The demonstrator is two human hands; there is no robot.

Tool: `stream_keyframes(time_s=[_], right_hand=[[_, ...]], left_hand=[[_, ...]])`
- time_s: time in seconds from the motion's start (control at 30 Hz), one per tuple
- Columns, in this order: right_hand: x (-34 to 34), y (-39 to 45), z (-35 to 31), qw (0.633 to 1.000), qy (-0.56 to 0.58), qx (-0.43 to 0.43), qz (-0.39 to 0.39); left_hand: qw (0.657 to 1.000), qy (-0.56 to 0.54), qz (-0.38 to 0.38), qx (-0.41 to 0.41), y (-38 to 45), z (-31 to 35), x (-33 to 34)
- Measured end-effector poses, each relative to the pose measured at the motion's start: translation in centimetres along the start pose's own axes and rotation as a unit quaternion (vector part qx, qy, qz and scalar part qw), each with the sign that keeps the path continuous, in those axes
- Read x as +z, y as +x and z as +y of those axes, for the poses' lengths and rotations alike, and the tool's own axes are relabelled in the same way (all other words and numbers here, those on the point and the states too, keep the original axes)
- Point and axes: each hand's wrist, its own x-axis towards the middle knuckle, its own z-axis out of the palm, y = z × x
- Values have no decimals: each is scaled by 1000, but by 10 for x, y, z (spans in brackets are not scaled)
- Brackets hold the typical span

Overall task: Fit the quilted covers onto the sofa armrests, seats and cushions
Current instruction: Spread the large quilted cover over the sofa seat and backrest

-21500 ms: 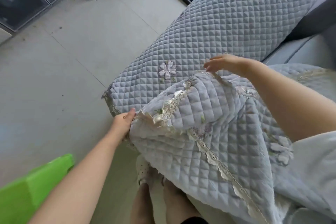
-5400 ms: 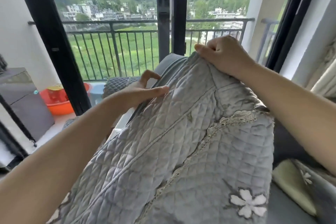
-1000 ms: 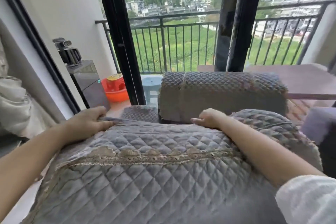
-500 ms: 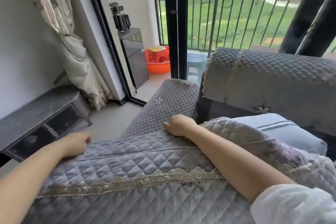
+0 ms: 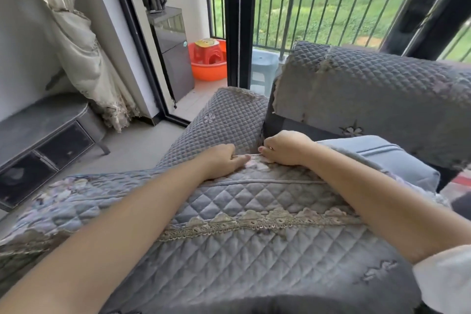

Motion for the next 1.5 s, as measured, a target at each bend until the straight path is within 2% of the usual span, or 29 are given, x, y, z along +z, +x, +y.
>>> stream_keyframes(time_s=[0.1, 0.13, 0.17, 0.2, 0.27, 0.4, 0.43, 0.47, 0.53, 0.63, 0.73, 0.83, 0.87, 0.97, 1.03, 1.1, 1.2, 1.27, 1.4, 1.5], right_hand=[[-14, -18, 37, 995, 37, 33, -91], [-20, -26, 55, 985, 98, 52, -131], [-25, -36, 71, 961, 211, 67, -168], [-29, -48, 87, 916, 348, 77, -182], [-29, -67, 104, 834, 524, 58, -165], [-10, -94, 103, 788, 597, -18, -149], [-4, -97, 105, 785, 600, -27, -148], [-2, -101, 105, 783, 606, -1, -137], [-2, -108, 108, 799, 583, 46, -139], [-5, -120, 120, 863, 473, 90, -155], [-9, -143, 133, 913, 373, 141, -88], [2, -160, 144, 968, 202, 149, -4], [7, -162, 147, 974, 172, 148, 12], [15, -162, 154, 978, 149, 132, 66], [10, -158, 155, 972, 161, 137, 99], [3, -155, 155, 967, 164, 134, 140], [-17, -149, 154, 961, 134, 121, 209], [-32, -138, 155, 958, 107, 113, 240], [-32, -105, 158, 969, 79, 132, 193], [0, -83, 155, 969, 68, 161, 173]], left_hand=[[999, -1, -26, 37, 7, 6, 2], [999, -7, -23, 48, 9, 5, 2], [998, -16, -13, 56, 11, 2, 2], [998, -22, 2, 66, 14, 1, 0], [996, -25, 28, 84, 18, -1, -2], [993, -45, 26, 110, 23, -3, -5], [992, -50, 22, 113, 25, -4, -5], [992, -49, 17, 114, 26, -5, -4], [993, -39, -1, 108, 27, -5, -4], [996, -11, -42, 77, 27, 1, -7], [991, 92, -48, 81, 29, 28, -2], [985, 73, -25, 153, 33, 66, 13], [985, 61, -26, 156, 35, 77, 18], [988, 36, -53, 142, 43, 97, 24], [985, -19, -86, 148, 44, 100, 24], [979, -67, -139, 132, 45, 98, 18], [960, -67, -227, 149, 41, 95, 7], [948, -105, -258, 154, 33, 99, 3], [927, -203, -294, 114, 28, 98, -4], [933, -233, -271, 43, 31, 89, -4]])
